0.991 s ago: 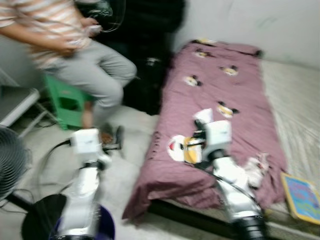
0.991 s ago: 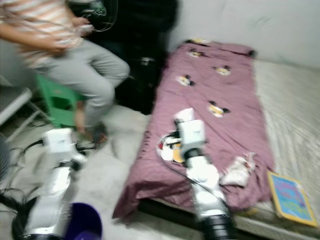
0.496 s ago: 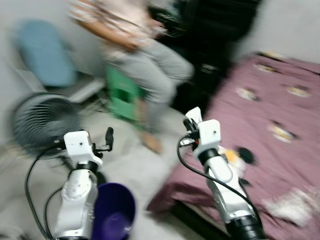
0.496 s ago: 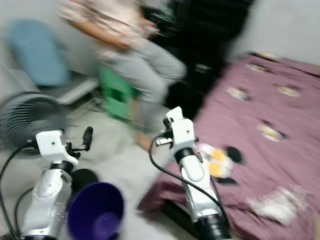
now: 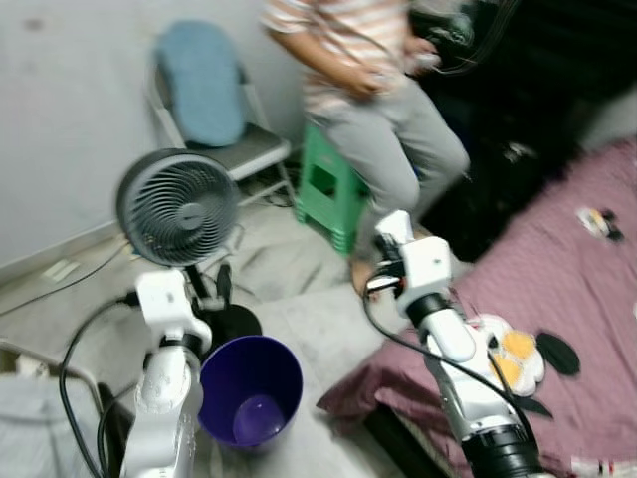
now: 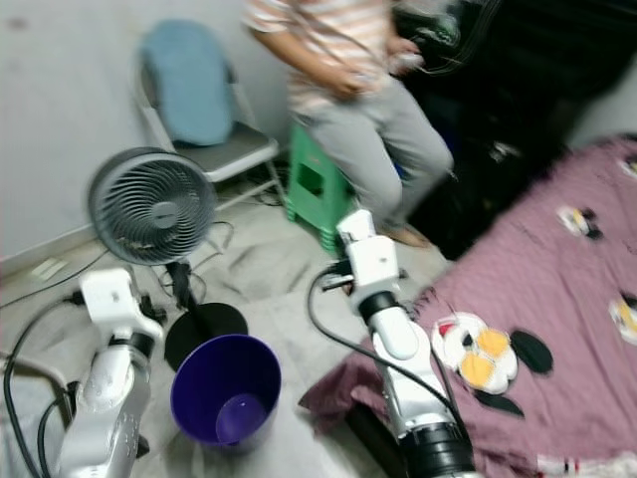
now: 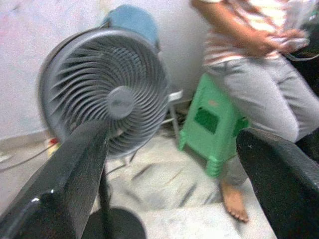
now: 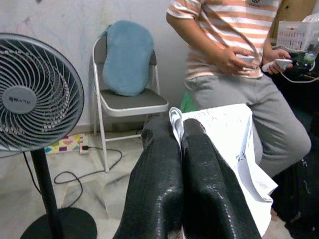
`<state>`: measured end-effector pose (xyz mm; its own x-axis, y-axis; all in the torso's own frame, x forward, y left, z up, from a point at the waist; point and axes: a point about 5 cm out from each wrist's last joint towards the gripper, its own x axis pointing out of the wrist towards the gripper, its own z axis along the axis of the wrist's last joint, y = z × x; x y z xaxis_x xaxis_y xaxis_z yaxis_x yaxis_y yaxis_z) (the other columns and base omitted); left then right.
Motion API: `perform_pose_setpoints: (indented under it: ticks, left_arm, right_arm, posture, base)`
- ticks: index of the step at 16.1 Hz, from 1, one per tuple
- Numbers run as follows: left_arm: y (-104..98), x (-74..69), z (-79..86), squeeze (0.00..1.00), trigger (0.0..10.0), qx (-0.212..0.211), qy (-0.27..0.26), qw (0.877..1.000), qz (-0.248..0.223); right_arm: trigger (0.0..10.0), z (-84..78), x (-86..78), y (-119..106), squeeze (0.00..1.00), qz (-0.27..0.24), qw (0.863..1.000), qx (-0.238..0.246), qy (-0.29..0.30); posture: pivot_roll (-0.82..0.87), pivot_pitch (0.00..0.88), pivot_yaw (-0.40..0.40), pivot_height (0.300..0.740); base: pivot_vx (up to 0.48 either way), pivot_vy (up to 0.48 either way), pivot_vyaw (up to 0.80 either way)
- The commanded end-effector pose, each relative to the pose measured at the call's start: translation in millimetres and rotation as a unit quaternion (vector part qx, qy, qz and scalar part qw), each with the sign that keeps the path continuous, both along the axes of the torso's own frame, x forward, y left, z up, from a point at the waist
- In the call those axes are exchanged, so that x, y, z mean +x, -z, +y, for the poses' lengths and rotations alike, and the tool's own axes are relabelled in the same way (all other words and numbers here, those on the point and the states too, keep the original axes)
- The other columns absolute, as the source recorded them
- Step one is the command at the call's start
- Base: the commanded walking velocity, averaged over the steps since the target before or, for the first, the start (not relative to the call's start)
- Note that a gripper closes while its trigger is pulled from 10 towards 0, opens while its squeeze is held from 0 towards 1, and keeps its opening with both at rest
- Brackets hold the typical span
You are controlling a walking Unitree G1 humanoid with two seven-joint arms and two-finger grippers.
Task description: Clean up the room
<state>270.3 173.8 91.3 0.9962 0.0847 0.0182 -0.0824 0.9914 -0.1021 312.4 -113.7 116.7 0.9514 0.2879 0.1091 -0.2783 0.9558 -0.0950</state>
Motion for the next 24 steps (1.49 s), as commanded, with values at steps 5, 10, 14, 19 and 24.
perform_pose_setpoints:
  ticks: [5,10,14,19,24]
  left_arm:
    - [-16,13.7,4.4,0.00,10.0,0.013,0.005,1.000,-0.022]
    - [-26,18.5,-0.6,0.00,10.0,0.020,0.021,0.999,-0.036]
    - [-21,7.1,4.8,0.00,10.0,0.026,0.015,0.999,-0.022]
    - [-7,-25.5,21.2,0.00,10.0,0.023,-0.046,0.999,0.003]
    - [-8,-27.2,20.1,0.00,10.0,0.021,-0.047,0.999,0.005]
  right_arm:
    - [10.0,24.8,2.2,-2,0.00,0.000,1.000,0.008,-0.013]
    - [10.0,32.3,-2.5,-6,0.00,-0.016,0.999,-0.012,-0.028]
    - [10.0,40.3,-8.7,2,0.00,0.001,1.000,0.009,-0.028]
    - [10.0,56.0,-12.5,14,0.00,0.027,0.997,0.009,-0.075]
    - [10.0,52.7,-4.9,10,0.00,0.020,0.997,0.000,-0.072]
  posture:
    - [0.01,0.000,-0.004,0.740]
    - [-0.01,0.004,0.011,0.740]
    - [0.02,0.021,0.014,0.740]
    - [0.11,0.008,-0.079,0.740]
    - [0.09,0.030,-0.071,0.740]
  base:
    - [0.000,0.000,0.00]
    - [0.000,0.000,0.00]
    - [0.000,0.000,0.00]
    - [0.000,0.000,0.00]
    - [0.000,0.000,0.00]
